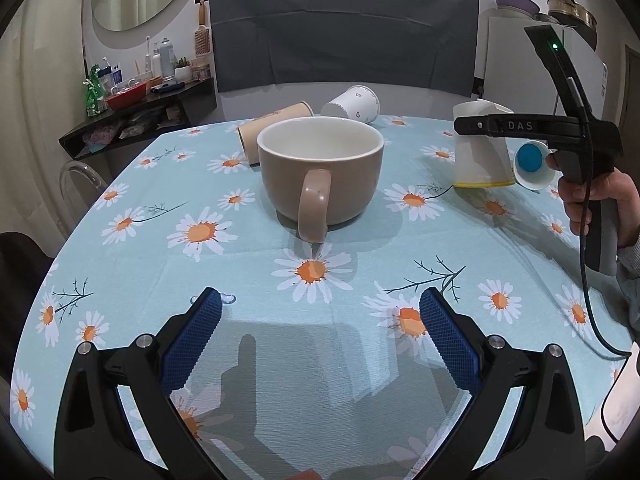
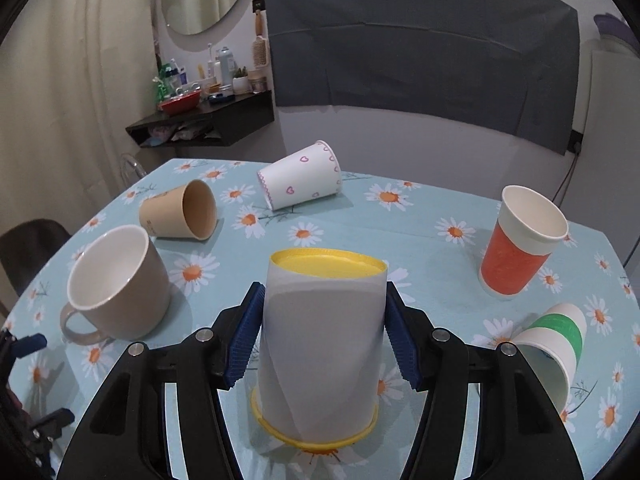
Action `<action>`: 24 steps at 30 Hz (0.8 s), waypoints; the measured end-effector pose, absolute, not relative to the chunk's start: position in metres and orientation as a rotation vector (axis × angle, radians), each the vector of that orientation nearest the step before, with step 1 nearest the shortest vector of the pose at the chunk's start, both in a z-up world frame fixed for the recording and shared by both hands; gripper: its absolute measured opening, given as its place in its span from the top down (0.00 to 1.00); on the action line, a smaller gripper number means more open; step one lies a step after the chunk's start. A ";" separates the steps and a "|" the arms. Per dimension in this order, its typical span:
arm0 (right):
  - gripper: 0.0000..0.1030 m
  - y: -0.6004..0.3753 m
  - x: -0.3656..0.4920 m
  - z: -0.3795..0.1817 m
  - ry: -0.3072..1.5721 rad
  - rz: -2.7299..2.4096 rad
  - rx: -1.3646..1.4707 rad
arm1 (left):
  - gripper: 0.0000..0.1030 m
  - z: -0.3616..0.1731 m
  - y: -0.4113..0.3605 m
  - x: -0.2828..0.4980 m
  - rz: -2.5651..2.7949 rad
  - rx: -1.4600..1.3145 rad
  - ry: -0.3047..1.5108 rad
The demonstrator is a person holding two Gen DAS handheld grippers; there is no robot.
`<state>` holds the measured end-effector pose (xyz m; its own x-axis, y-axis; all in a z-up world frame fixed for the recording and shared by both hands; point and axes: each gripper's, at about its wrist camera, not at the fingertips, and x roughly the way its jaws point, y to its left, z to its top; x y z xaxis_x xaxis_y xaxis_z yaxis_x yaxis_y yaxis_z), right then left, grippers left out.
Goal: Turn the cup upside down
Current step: 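Lift and rotate the cup rim-down, set it on the table, then open the right gripper and withdraw from the upside-down cup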
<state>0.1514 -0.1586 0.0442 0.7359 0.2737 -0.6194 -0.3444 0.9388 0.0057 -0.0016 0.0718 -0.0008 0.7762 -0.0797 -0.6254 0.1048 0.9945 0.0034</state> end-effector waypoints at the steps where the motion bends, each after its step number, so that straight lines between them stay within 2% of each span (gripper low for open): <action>1: 0.46 -0.157 0.147 0.044 0.662 0.336 -0.124 | 0.06 -0.001 0.072 -0.002 -0.100 0.038 0.675; 11: 0.45 -0.155 0.126 0.035 0.673 0.331 -0.190 | 0.06 -0.002 0.071 0.000 -0.087 0.042 0.681; 13: 0.42 -0.158 0.125 0.035 0.677 0.329 -0.178 | 0.06 -0.002 0.070 0.000 -0.084 0.045 0.683; 16: 0.29 -0.165 0.119 0.038 0.660 0.311 -0.167 | 0.06 -0.002 0.070 0.001 -0.080 0.047 0.684; 18: 0.17 -0.169 0.113 0.041 0.643 0.298 -0.176 | 0.06 -0.002 0.070 0.001 -0.080 0.047 0.685; 24: 0.16 -0.181 0.095 0.048 0.599 0.243 -0.232 | 0.06 -0.003 0.071 0.001 -0.084 0.041 0.696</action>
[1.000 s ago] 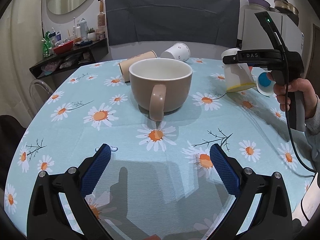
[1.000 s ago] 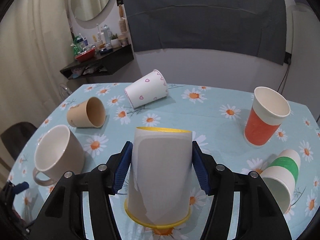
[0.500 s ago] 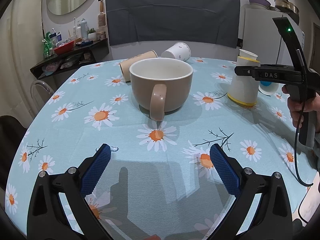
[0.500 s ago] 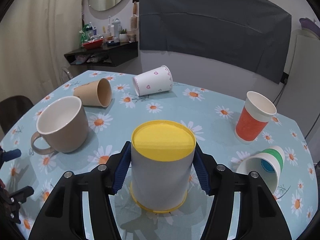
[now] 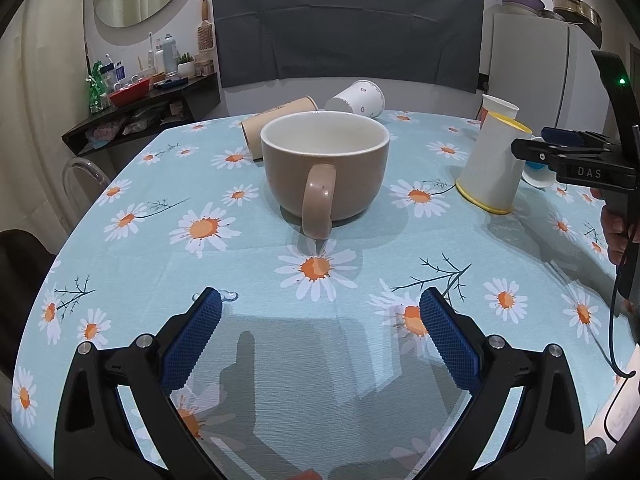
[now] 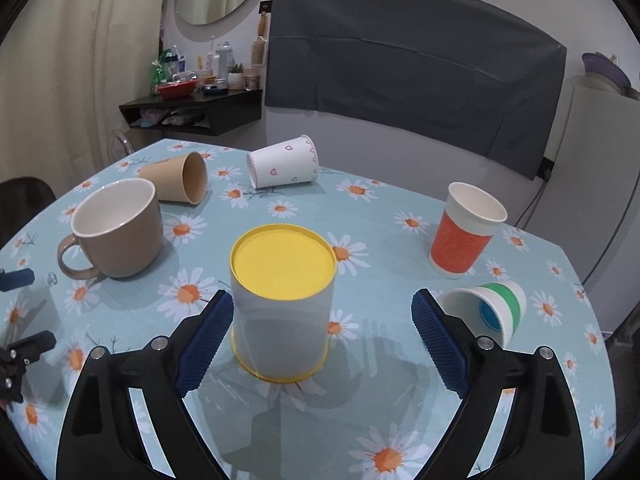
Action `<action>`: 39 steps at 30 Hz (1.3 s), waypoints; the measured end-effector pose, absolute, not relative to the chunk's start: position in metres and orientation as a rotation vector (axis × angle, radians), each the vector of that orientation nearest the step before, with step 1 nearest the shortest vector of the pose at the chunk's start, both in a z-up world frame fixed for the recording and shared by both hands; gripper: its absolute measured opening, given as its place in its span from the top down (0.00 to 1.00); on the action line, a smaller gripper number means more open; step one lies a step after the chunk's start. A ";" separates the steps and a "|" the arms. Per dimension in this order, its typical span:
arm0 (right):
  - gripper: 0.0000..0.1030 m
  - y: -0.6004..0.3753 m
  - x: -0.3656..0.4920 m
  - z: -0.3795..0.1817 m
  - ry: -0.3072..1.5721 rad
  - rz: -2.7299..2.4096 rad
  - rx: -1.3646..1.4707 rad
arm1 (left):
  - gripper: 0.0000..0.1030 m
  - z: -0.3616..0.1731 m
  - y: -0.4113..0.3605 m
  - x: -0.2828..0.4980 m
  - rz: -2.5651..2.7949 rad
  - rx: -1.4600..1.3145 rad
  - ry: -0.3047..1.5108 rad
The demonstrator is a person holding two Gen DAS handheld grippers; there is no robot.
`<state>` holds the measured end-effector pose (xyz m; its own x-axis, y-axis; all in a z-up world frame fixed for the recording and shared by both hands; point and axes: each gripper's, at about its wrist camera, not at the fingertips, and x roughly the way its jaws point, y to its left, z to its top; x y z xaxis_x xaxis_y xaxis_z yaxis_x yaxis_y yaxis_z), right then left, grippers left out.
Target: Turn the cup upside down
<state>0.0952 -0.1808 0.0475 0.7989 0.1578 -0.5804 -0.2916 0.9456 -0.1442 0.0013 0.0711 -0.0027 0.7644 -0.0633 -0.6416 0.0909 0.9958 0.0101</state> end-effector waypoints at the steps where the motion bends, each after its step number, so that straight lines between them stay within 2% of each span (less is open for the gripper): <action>1: 0.15 -0.183 0.093 0.049 0.596 0.237 -0.234 | 0.06 -0.003 0.071 0.002 -0.084 0.041 0.697; 13: 0.11 -0.218 0.054 0.041 0.647 0.239 -0.198 | 0.06 -0.004 0.072 0.002 -0.074 0.040 0.706; 26: 0.11 -0.247 0.017 0.015 0.665 0.256 -0.032 | 0.06 -0.005 0.071 0.004 -0.084 0.032 0.710; 33: 0.09 -0.272 0.018 0.004 0.702 0.245 0.157 | 0.06 -0.006 0.075 0.007 -0.089 0.007 0.731; 39: 0.09 -0.257 0.005 0.009 0.633 0.247 0.065 | 0.06 -0.007 0.078 0.009 -0.102 -0.018 0.745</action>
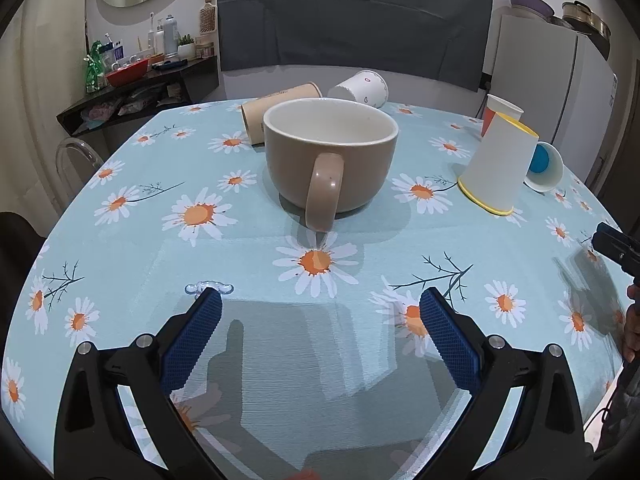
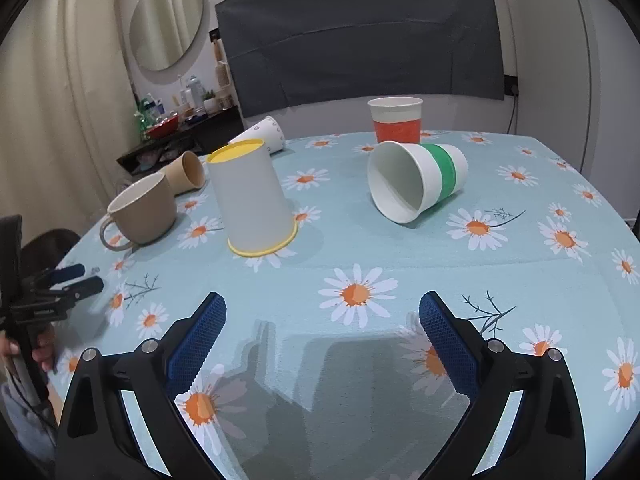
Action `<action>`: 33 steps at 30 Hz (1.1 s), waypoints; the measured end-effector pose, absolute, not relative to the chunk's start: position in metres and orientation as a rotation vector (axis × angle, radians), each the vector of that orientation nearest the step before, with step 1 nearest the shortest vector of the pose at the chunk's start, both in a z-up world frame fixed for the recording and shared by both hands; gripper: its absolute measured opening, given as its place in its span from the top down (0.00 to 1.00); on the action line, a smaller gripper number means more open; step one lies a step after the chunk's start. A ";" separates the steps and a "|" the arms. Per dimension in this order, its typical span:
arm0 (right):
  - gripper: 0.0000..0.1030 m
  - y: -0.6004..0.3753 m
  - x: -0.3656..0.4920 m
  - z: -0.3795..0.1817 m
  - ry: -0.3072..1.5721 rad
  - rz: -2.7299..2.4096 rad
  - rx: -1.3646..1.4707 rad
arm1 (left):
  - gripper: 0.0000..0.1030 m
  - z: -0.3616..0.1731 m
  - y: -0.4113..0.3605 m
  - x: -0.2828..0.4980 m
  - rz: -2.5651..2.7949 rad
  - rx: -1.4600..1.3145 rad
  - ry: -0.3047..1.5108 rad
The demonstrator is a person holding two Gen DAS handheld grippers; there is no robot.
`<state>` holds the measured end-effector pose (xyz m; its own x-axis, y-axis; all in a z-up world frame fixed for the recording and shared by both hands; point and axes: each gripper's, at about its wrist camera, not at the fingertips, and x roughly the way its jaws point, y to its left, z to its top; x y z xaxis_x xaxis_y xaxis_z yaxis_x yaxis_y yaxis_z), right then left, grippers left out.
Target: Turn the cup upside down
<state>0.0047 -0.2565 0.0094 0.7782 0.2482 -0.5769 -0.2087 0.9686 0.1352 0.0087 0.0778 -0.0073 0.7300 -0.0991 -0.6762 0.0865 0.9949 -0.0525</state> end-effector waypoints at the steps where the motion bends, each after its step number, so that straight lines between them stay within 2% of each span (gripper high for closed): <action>1: 0.09 -0.255 0.003 0.011 0.623 0.248 0.051 | 0.06 -0.007 0.078 0.009 -0.108 -0.021 0.747; 33: 0.09 -0.257 0.004 0.009 0.624 0.216 0.047 | 0.06 -0.005 0.077 0.006 -0.091 -0.011 0.736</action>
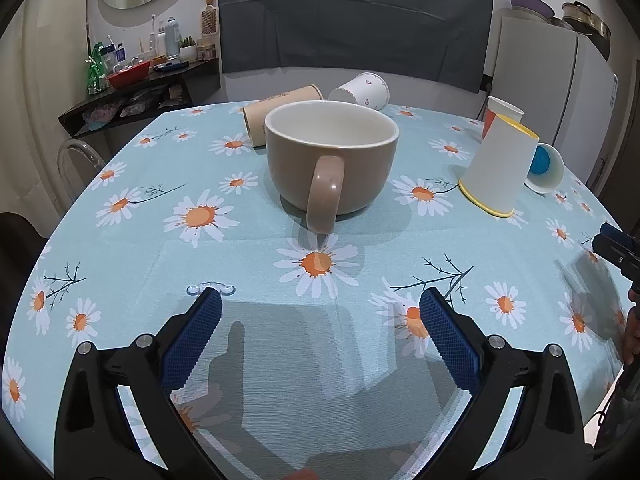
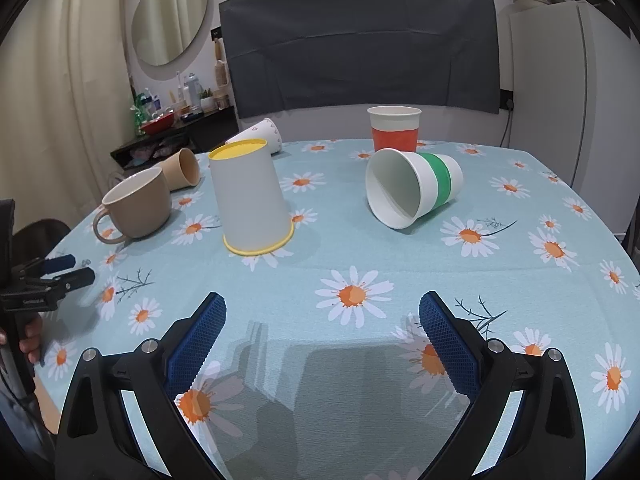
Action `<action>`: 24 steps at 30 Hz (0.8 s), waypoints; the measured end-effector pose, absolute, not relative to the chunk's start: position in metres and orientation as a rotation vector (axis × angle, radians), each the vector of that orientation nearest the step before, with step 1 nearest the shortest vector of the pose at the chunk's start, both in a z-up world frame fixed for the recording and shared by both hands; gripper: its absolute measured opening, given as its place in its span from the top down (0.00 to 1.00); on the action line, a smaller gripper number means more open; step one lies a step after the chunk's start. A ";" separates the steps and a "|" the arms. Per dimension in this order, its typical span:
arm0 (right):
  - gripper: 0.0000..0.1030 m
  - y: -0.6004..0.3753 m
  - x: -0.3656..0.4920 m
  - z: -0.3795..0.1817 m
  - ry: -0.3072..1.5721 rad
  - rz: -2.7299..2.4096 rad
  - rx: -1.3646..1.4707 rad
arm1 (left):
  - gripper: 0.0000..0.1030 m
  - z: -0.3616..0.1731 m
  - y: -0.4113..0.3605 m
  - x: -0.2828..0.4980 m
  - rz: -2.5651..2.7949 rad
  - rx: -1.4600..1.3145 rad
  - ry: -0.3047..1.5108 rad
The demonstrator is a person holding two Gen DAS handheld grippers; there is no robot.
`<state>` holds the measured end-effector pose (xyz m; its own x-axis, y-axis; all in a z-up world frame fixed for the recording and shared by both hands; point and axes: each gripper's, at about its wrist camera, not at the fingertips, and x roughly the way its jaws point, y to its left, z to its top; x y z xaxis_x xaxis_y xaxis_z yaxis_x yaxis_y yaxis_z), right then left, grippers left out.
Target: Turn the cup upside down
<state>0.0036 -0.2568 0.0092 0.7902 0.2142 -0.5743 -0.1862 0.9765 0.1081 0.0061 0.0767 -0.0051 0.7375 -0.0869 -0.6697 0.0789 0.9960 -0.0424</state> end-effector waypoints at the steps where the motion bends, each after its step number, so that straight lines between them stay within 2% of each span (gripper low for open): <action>1: 0.09 -0.257 0.003 0.009 0.623 0.216 0.046 | 0.06 -0.005 0.077 0.006 -0.090 -0.011 0.735; 24: 0.09 -0.257 0.000 0.012 0.601 0.225 0.038 | 0.06 -0.005 0.077 0.004 -0.072 0.008 0.732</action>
